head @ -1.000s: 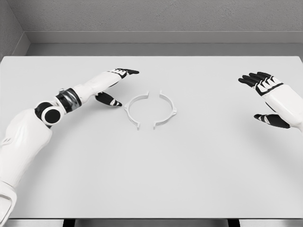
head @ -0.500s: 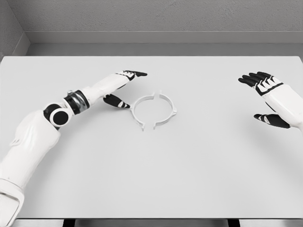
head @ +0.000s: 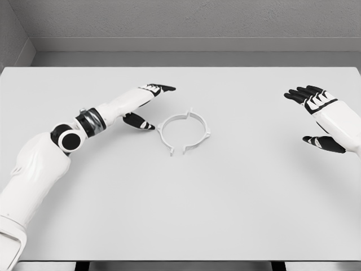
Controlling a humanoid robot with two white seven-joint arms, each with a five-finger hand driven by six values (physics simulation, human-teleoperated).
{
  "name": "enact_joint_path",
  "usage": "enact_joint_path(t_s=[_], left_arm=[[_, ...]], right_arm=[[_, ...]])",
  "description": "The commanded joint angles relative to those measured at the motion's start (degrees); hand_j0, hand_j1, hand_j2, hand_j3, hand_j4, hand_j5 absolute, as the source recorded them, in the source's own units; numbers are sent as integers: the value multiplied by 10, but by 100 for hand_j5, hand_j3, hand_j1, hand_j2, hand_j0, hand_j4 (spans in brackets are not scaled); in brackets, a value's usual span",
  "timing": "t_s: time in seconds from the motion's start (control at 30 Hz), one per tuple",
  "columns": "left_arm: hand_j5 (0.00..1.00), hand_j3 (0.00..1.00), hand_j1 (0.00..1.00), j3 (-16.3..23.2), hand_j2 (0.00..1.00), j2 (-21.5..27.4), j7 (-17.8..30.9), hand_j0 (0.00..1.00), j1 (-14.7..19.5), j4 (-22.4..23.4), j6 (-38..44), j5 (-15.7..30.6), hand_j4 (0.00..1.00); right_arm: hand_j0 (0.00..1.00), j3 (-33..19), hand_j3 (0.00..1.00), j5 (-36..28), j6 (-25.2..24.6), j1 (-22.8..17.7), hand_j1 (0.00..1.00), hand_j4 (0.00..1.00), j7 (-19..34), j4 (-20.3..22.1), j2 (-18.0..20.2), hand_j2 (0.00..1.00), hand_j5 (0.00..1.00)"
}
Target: Assemble PVC drainage pipe clamps
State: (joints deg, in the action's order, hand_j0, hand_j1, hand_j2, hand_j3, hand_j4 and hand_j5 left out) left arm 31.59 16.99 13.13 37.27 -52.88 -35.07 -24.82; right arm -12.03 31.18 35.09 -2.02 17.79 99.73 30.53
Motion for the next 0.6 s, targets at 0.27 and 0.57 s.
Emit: enact_joint_path(t_s=[0.27, 0.57], left_arm=[[100, 100, 100, 1, 100, 10, 0, 100, -15, -40, 1, 3, 100], [100, 100, 100, 1, 100, 9, 1, 100, -25, -51, 1, 2, 100]], right_arm=[[100, 0, 100, -5, -1, 0, 100, 100, 0, 1, 1, 100, 100], [100, 0, 100, -5, -1, 0, 100, 100, 0, 1, 1, 100, 100]])
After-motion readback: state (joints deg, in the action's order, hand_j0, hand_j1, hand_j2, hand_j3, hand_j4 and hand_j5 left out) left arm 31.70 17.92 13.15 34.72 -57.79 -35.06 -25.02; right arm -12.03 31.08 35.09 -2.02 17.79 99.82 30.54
